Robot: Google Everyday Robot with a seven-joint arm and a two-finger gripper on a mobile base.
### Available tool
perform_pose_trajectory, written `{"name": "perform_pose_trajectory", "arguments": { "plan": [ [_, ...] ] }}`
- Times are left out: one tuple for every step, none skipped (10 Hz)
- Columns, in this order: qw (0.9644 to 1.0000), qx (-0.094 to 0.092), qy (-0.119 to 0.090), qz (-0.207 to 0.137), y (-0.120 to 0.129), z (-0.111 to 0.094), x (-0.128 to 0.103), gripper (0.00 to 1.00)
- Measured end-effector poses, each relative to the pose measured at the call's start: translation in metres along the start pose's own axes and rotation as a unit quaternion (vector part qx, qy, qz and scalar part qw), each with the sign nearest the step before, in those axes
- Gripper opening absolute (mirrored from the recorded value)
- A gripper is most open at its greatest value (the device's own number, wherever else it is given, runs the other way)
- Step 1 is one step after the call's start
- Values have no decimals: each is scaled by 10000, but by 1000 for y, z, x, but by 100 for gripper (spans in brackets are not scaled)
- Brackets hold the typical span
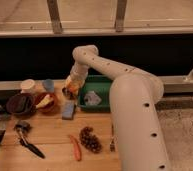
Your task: Place apple in metal cup
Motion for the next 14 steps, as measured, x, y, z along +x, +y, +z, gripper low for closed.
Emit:
{"name": "perform_pose_trajectory", "arguments": {
  "plan": [
    [9999,-53,-31,-87,7,3,-4,0],
    [9999,-75,-36,-149,12,6,-5,0],
    [9997,-115,-54,-216,19,8,-7,0],
    [9995,-152,-90,-275,20,9,-9,0],
    [9993,-175,-113,-326,20,10,-11,0],
    [9990,-205,-118,-374,22,11,-13,0],
    [9987,-254,-95,-440,26,15,-16,0],
    [9984,-285,-74,-484,30,18,-17,3],
    [9981,-318,-50,-532,34,22,-19,11],
    [9977,-346,-24,-585,38,26,-21,22],
    [9973,-359,5,-635,41,30,-21,32],
    [9972,-356,33,-664,42,34,-21,42],
    [9970,-347,41,-691,43,36,-22,54],
    [9969,-327,33,-712,44,36,-23,64]
  ]
}}
